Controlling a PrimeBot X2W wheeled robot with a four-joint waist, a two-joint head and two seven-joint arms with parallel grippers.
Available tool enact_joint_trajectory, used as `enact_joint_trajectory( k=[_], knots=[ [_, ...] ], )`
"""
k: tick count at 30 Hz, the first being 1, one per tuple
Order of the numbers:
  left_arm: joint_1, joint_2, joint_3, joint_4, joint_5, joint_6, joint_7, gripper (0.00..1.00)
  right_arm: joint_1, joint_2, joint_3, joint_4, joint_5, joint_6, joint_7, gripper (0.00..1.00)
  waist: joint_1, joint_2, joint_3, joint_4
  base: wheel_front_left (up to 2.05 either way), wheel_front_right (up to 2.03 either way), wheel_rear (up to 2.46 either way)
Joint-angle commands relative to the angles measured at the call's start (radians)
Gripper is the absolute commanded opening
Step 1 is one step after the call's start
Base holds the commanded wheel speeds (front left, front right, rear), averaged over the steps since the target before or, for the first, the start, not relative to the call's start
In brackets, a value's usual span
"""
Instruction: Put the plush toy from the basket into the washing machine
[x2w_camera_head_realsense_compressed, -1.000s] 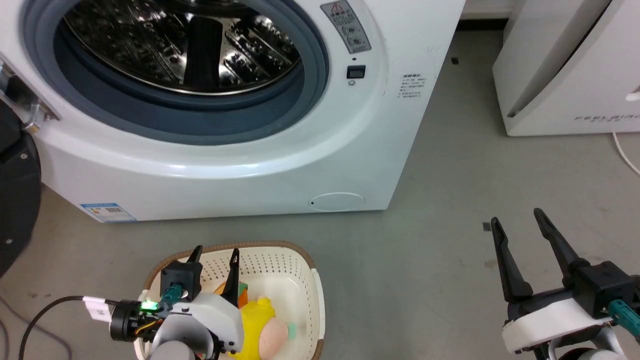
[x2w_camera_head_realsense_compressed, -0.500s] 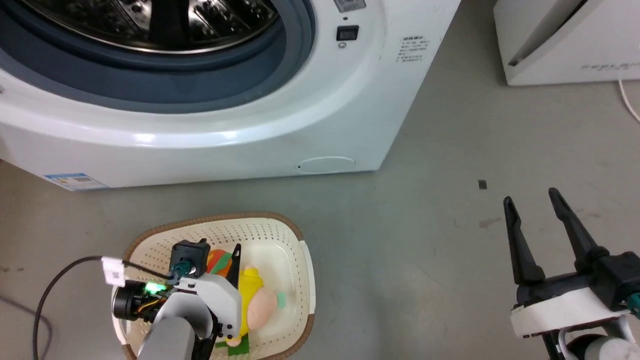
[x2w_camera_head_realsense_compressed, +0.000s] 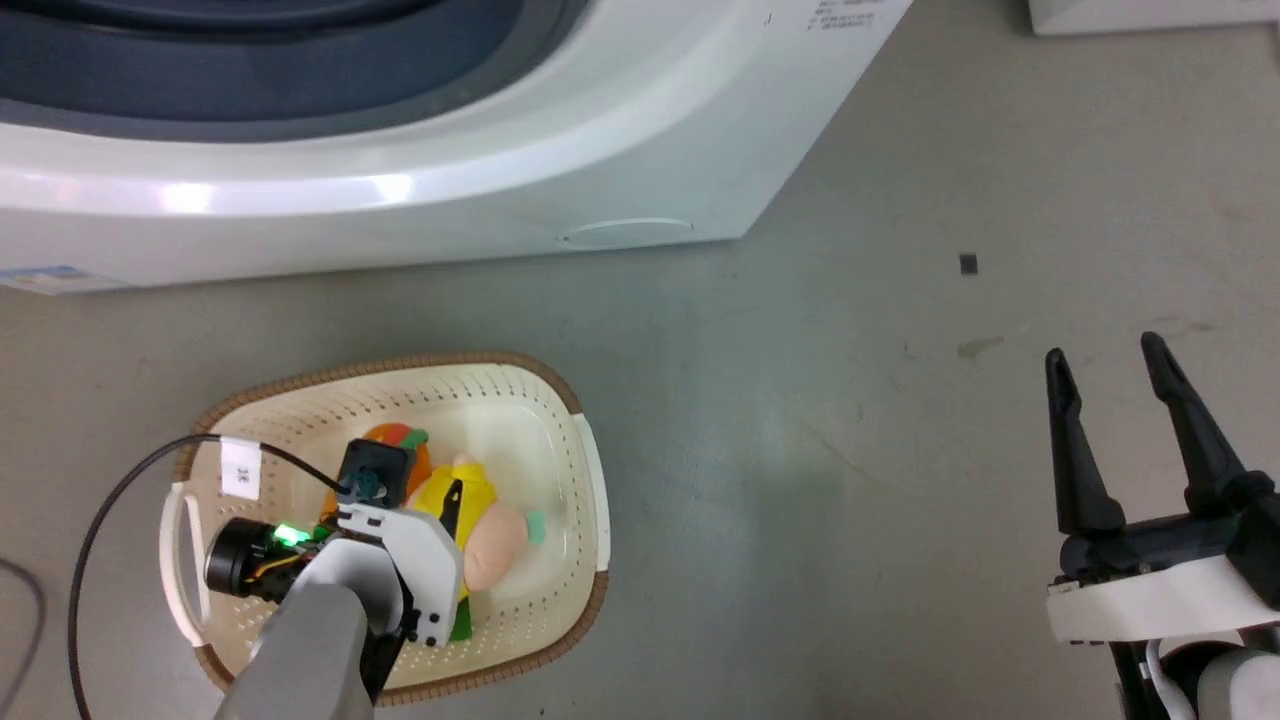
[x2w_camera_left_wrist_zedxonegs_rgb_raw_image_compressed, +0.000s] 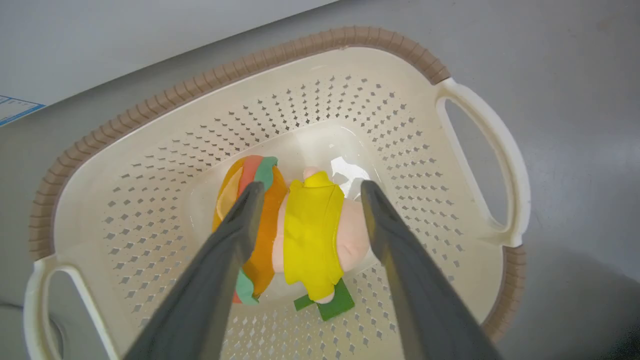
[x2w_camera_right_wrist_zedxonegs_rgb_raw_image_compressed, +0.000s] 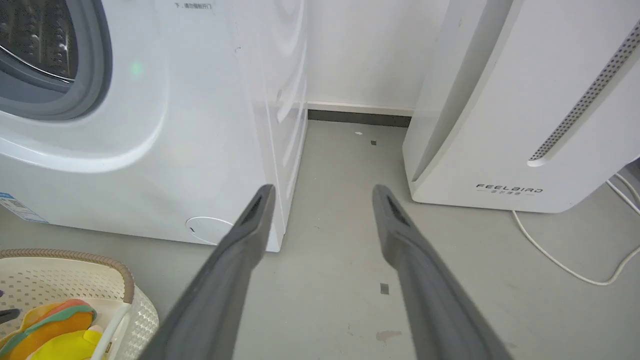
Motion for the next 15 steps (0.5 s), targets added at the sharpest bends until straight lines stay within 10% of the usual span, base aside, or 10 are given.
enact_joint_trajectory(
  k=[1, 15],
  knots=[
    [-0.035, 0.010, -0.009, 0.029, -0.010, -0.003, 0.004, 1.00, -0.022, 0.000, -0.006, -0.011, 0.008, -0.001, -0.010, 1.00, -0.0001, 0.0000, 0.041, -0.008, 0.00, 0.00, 0.00],
    [-0.162, 0.056, -0.059, 0.167, -0.023, -0.006, 0.036, 1.00, -0.045, 0.000, -0.023, -0.037, 0.026, -0.001, -0.037, 1.00, -0.0001, 0.0000, 0.196, -0.027, 0.00, 0.00, 0.00]
  ],
)
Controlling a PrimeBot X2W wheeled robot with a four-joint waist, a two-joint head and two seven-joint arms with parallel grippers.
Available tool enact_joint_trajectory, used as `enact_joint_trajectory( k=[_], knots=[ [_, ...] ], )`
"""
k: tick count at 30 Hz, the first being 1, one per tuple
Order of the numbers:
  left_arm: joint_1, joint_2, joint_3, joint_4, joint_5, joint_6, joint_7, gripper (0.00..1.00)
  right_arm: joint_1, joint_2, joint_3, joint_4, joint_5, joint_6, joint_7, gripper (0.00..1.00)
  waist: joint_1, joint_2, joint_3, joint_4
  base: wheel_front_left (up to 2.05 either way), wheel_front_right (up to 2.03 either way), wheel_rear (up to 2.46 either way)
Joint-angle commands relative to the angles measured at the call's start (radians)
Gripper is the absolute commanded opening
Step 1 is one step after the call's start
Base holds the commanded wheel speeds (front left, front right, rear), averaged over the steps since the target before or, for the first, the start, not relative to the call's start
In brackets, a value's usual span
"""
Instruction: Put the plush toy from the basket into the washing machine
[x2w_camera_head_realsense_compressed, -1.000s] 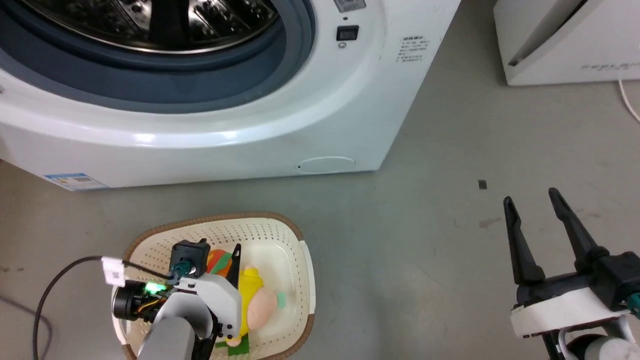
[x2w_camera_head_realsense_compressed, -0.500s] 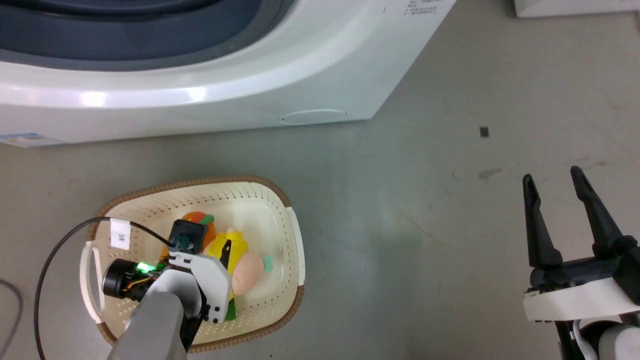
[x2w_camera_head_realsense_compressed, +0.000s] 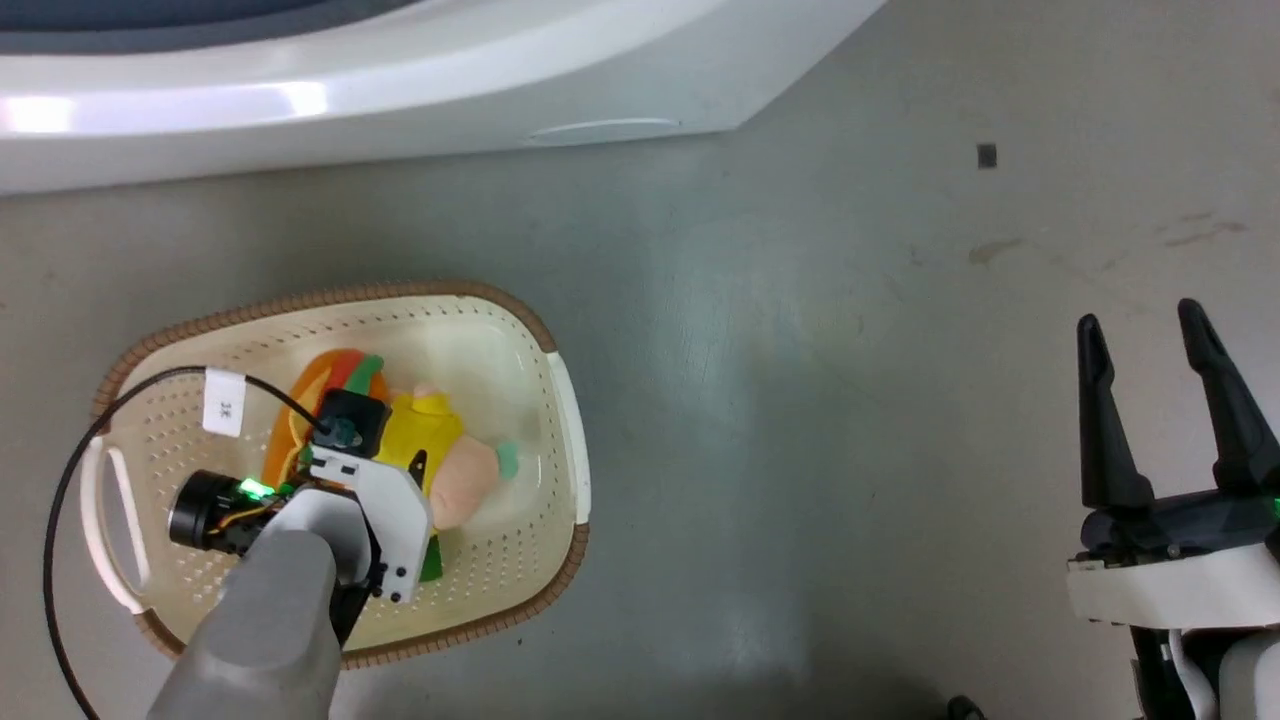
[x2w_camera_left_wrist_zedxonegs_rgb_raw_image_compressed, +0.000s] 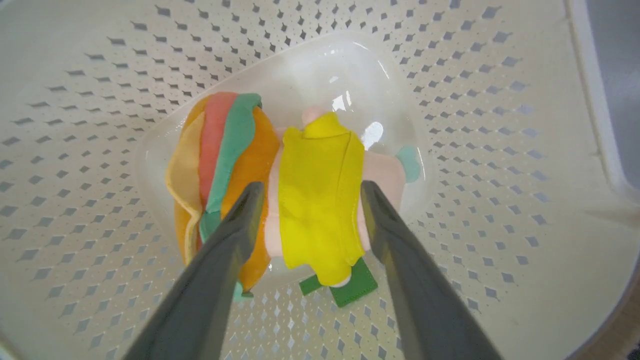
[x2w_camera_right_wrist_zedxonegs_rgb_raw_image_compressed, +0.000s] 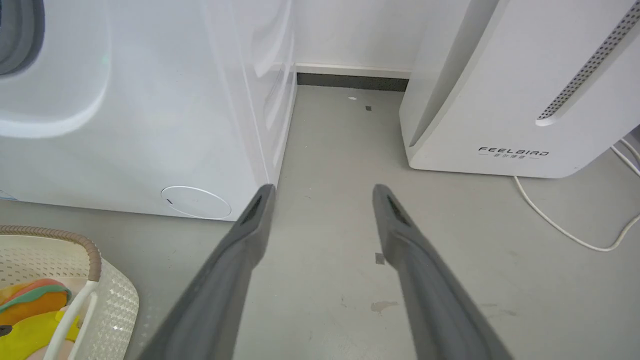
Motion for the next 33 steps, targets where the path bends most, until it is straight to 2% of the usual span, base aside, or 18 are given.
enact_joint_trajectory(
  k=[1, 12, 23, 24, 25, 33],
  knots=[
    [-0.027, 0.009, -0.006, 0.021, -0.006, 0.002, 0.001, 1.00, -0.020, 0.000, -0.005, -0.010, 0.006, -0.001, -0.008, 1.00, -0.0001, 0.0000, 0.025, -0.007, 0.00, 0.00, 0.00],
    [-0.139, 0.038, -0.033, 0.135, -0.031, 0.046, -0.031, 1.00, -0.043, 0.000, -0.022, -0.044, 0.009, -0.001, -0.031, 1.00, -0.0001, 0.0000, 0.148, -0.030, 0.00, 0.00, 0.00],
    [-0.225, 0.062, -0.091, 0.249, -0.041, 0.031, -0.021, 1.00, -0.072, 0.000, -0.039, -0.085, 0.005, -0.001, -0.054, 1.00, -0.0001, 0.0000, 0.249, -0.052, 0.00, 0.00, 0.00],
    [-0.231, 0.064, -0.094, 0.260, -0.045, 0.029, -0.016, 0.44, -0.073, 0.000, -0.041, -0.090, 0.005, -0.001, -0.056, 1.00, -0.0001, 0.0000, 0.258, -0.054, 0.00, 0.00, 0.00],
    [-0.236, 0.064, -0.097, 0.270, -0.049, 0.025, -0.013, 0.00, -0.074, 0.000, -0.043, -0.095, 0.005, -0.001, -0.058, 1.00, -0.0001, 0.0000, 0.266, -0.055, 0.00, 0.00, 0.00],
    [-0.278, 0.078, -0.118, 0.351, -0.082, 0.013, -0.031, 0.00, -0.088, 0.000, -0.061, -0.115, -0.001, -0.001, -0.075, 1.00, -0.0001, 0.0000, 0.314, -0.076, 0.00, 0.00, 0.00]
  ],
)
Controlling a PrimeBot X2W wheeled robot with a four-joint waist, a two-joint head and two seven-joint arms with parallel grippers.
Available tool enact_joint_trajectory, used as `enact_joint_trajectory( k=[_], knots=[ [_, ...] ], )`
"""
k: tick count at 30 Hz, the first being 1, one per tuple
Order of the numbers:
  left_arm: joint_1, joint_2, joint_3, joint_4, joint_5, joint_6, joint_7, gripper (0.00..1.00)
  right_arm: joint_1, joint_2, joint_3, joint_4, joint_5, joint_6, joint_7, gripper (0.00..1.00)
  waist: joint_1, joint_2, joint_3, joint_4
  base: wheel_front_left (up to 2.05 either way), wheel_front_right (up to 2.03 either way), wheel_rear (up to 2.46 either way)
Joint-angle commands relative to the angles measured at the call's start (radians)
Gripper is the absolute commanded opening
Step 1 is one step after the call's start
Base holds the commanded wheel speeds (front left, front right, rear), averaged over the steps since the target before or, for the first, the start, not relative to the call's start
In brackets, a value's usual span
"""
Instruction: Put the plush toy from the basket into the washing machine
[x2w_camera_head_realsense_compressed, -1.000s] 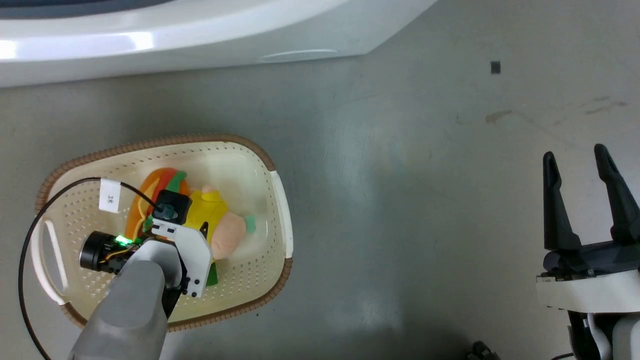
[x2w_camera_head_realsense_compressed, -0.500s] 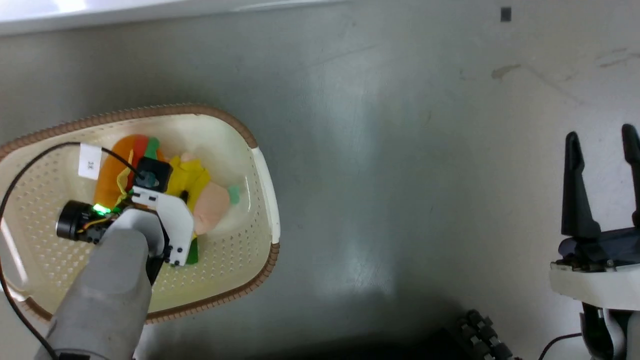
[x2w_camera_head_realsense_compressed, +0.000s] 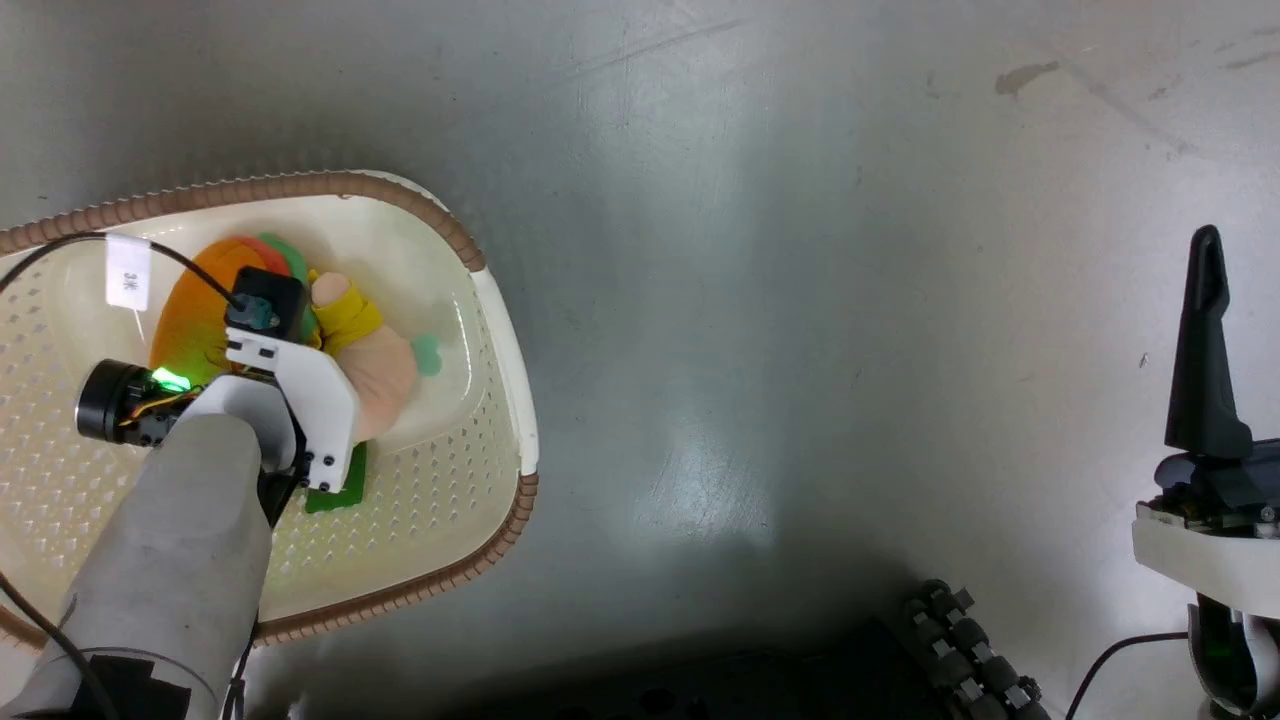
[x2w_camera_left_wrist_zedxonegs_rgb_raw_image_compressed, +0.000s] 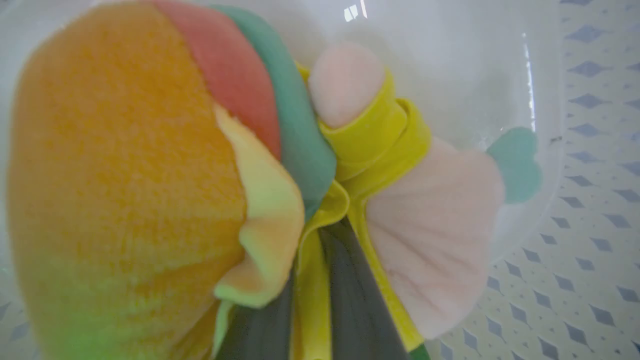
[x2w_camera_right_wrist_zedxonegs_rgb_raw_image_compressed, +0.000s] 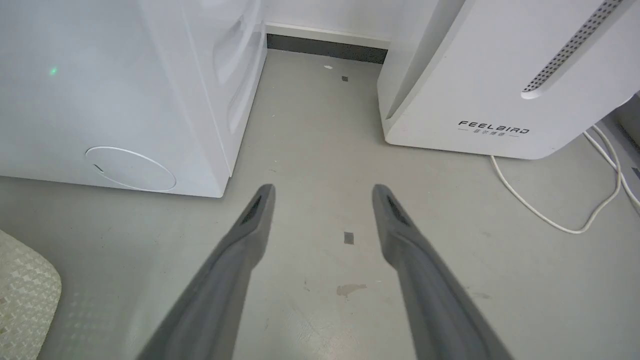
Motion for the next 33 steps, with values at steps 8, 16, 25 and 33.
enact_joint_trajectory(
  k=[8, 16, 25, 33],
  knots=[
    [0.075, -0.019, 0.001, 0.051, -0.034, 0.013, -0.022, 0.00, -0.030, 0.000, -0.006, 0.032, -0.011, -0.001, -0.007, 1.00, 0.0001, -0.0001, -0.124, 0.006, 0.00, 0.00, 0.00],
    [0.217, -0.057, -0.009, 0.051, -0.057, -0.003, -0.090, 0.00, -0.028, 0.000, 0.017, 0.087, -0.008, -0.001, -0.007, 1.00, 0.0001, -0.0001, -0.359, 0.019, 0.00, 0.00, 0.00],
    [0.327, -0.092, 0.013, 0.039, -0.107, -0.018, -0.231, 0.00, 0.039, 0.000, 0.006, 0.118, -0.012, -0.001, -0.007, 1.00, 0.0001, -0.0001, -0.580, 0.068, 0.00, 0.00, 0.00],
    [0.404, -0.095, 0.018, -0.111, -0.108, -0.013, -0.255, 0.00, 0.094, 0.000, -0.009, 0.144, -0.013, -0.001, -0.007, 1.00, 0.0001, -0.0001, -0.713, 0.120, 0.00, 0.00, 0.00]
  ],
)
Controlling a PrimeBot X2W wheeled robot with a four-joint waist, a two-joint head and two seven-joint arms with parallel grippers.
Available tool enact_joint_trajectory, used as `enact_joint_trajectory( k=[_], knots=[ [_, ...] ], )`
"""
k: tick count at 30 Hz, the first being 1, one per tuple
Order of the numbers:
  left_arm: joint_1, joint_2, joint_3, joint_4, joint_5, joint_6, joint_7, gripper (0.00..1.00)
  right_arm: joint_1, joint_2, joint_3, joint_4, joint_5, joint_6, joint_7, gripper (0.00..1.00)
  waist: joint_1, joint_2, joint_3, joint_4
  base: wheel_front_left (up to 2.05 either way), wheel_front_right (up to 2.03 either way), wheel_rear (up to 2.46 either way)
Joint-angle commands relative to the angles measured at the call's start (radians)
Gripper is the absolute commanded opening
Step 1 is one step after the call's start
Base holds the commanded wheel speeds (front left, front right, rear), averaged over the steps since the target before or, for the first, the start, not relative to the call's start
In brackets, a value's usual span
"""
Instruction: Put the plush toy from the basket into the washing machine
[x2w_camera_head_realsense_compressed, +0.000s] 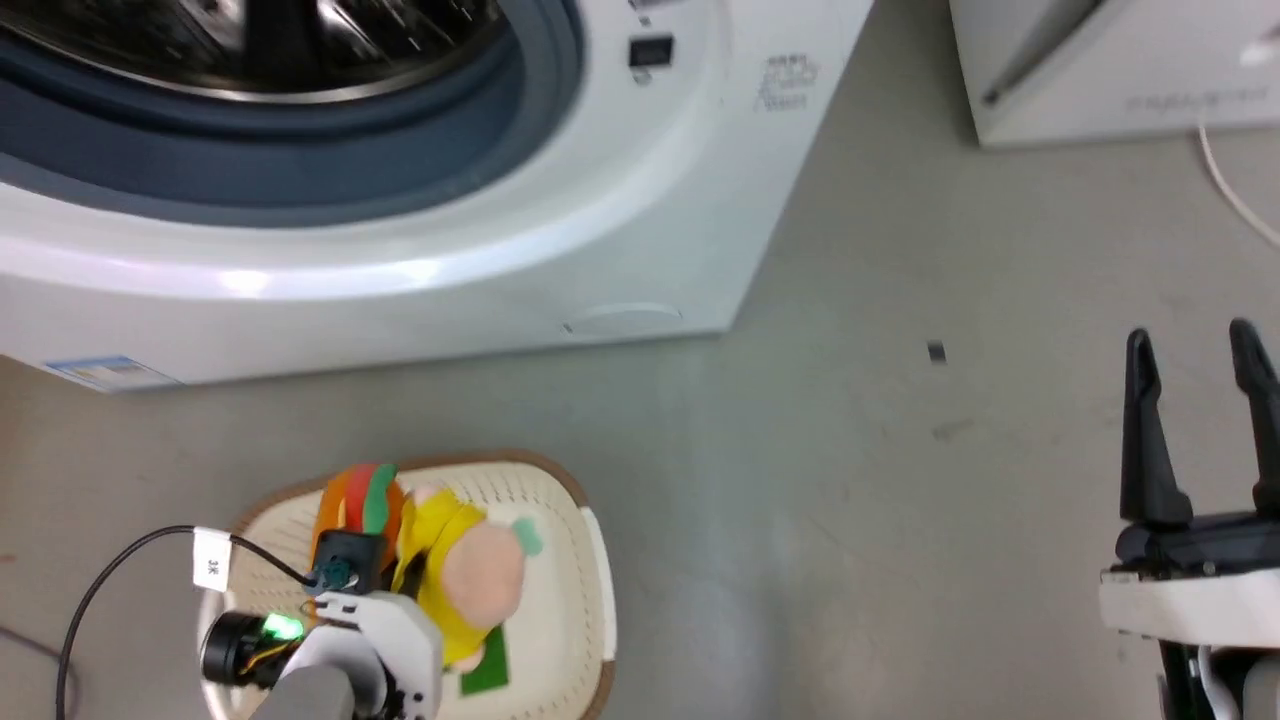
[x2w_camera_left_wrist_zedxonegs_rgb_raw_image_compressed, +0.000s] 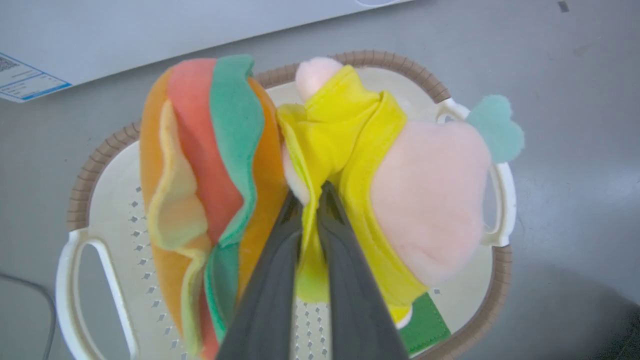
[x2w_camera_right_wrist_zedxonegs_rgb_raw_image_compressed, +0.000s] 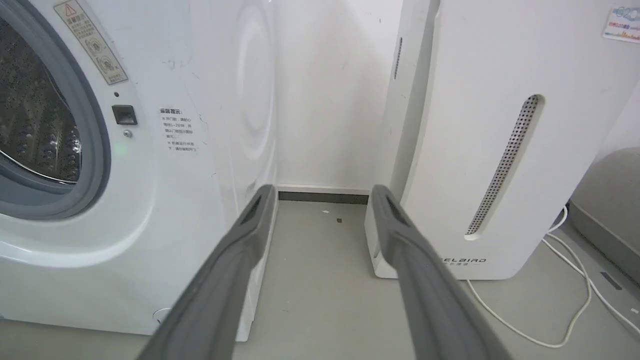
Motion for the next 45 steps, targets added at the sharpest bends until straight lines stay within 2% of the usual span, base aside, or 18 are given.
enact_joint_trajectory(
  k=[1, 7, 8, 13, 19, 23, 28, 36, 45],
  knots=[
    [0.019, 0.003, 0.007, -0.053, 0.003, 0.008, -0.005, 0.00, 0.016, 0.000, -0.004, 0.004, -0.005, -0.001, -0.005, 1.00, 0.0001, 0.0000, -0.068, 0.043, 0.00, 0.00, 0.00],
    [0.131, 0.015, 0.062, -0.319, 0.009, 0.042, -0.006, 0.00, 0.051, 0.000, -0.014, 0.012, -0.003, -0.001, -0.005, 1.00, 0.0001, 0.0000, -0.145, 0.065, 0.00, 0.00, 0.00],
    [0.131, 0.015, 0.062, -0.319, 0.009, 0.042, -0.006, 0.00, 0.051, 0.000, -0.014, 0.012, -0.003, -0.001, -0.005, 1.00, 0.0001, 0.0000, -0.145, 0.065, 0.00, 0.00, 0.00],
    [0.202, 0.020, 0.115, -0.560, 0.033, 0.073, -0.006, 0.00, 0.070, 0.000, -0.018, 0.011, 0.000, -0.001, -0.005, 1.00, 0.0001, 0.0000, -0.180, 0.067, 0.00, 0.00, 0.00],
    [0.236, 0.032, 0.186, -0.829, 0.060, 0.083, -0.006, 0.00, 0.074, 0.000, -0.014, 0.003, 0.007, -0.001, -0.005, 1.00, 0.0001, 0.0000, -0.179, 0.049, 0.00, 0.00, 0.00],
    [0.198, 0.061, 0.221, -0.934, 0.077, 0.080, -0.006, 0.00, 0.062, 0.000, -0.012, -0.004, 0.015, -0.001, -0.005, 1.00, 0.0001, 0.0000, -0.138, 0.020, 0.00, 0.00, 0.00],
    [0.068, 0.114, 0.250, -0.974, 0.067, 0.061, 0.039, 0.00, 0.039, 0.000, -0.005, -0.012, 0.029, -0.001, -0.005, 1.00, 0.0001, 0.0000, -0.047, -0.025, 0.00, 0.00, 0.00],
    [-0.237, 0.240, 0.272, -0.926, 0.048, 0.008, 0.230, 0.00, -0.022, 0.000, 0.018, -0.020, 0.067, -0.001, -0.005, 1.00, 0.0001, 0.0000, 0.143, -0.112, 0.00, 0.00, 0.00],
    [-0.659, 0.357, 0.174, -0.747, 0.084, -0.034, 0.419, 0.00, -0.060, 0.000, 0.021, -0.060, 0.092, -0.001, -0.005, 1.00, 0.0001, 0.0000, 0.335, -0.154, 0.00, 0.00, 0.00]
  ],
)
